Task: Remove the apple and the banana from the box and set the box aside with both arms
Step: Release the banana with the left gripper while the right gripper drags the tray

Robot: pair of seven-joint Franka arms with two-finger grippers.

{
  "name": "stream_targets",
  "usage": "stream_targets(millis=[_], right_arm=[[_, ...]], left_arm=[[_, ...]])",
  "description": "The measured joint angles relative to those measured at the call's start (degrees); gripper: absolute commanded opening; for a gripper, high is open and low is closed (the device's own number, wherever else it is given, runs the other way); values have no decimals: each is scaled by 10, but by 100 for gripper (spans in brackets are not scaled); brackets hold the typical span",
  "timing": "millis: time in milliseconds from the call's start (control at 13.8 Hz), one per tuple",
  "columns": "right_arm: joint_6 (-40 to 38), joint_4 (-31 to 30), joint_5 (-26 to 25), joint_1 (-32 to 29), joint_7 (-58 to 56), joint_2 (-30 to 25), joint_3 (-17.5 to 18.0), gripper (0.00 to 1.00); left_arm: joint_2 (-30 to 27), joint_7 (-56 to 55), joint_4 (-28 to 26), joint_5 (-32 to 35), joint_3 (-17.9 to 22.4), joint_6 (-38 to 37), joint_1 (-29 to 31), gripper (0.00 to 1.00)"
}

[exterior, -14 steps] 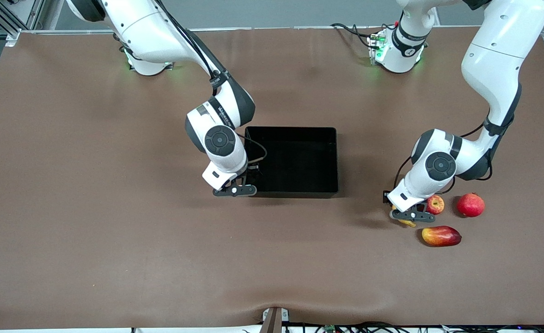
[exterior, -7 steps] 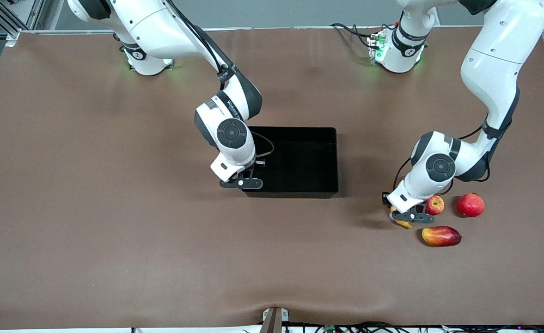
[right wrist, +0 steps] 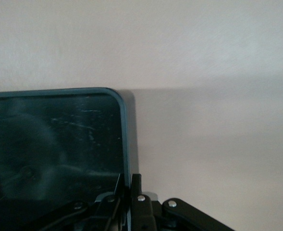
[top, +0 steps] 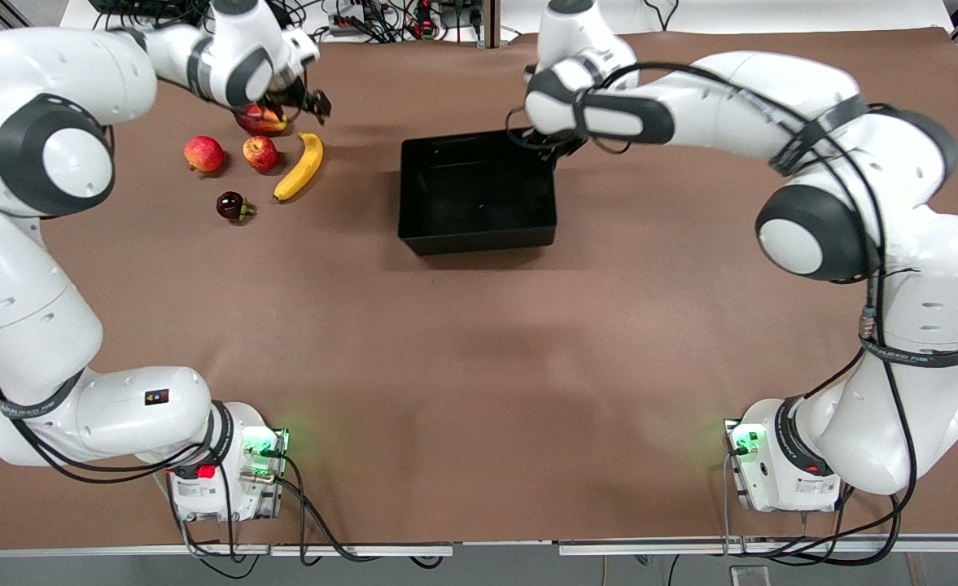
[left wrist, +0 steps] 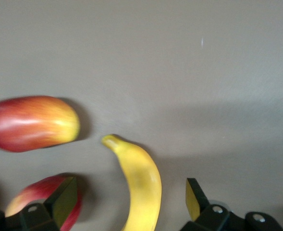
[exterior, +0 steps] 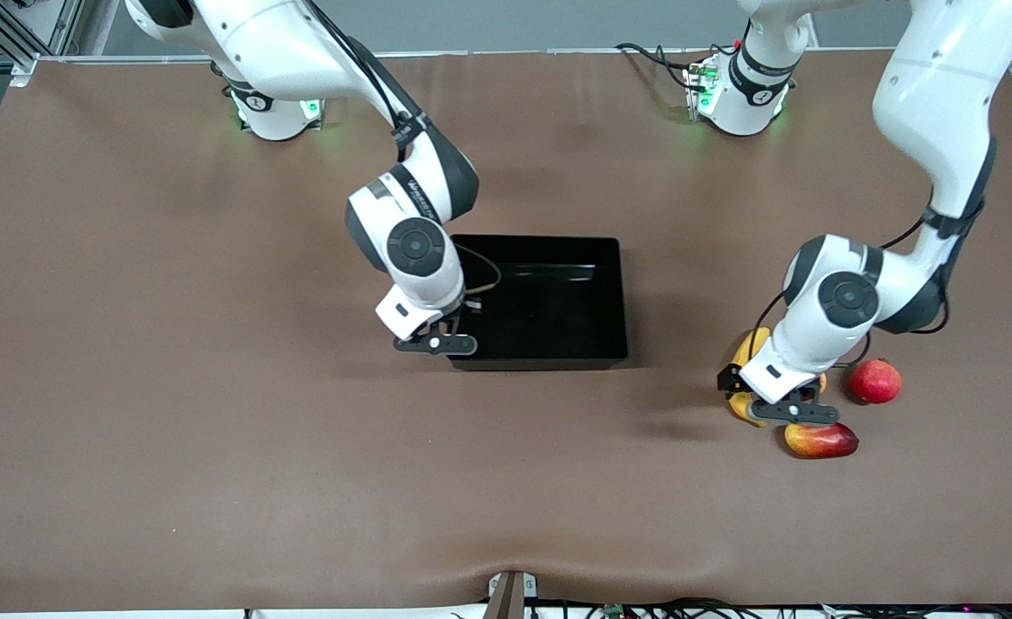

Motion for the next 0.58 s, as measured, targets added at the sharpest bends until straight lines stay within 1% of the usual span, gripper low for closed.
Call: stream_targets(millis=[145,218,435,581], right_arm=[[-55,2,14,-49,-54,-33,-3,0],[-89,2,27,-84,-101,-52,-6,0],[-194,2,49,-211,-251,-104,-10,0],[-228,-3,47,-290,-336,-119,-12,0]], left_arm=[[-43,0,40,-20,-5,-92,0,100],[-61,0,65,-25,-5,-142,0,100],[-102,1,144,-35,-6,-291,1,100],[-121,1,185,-69,-11,-370,0,100]])
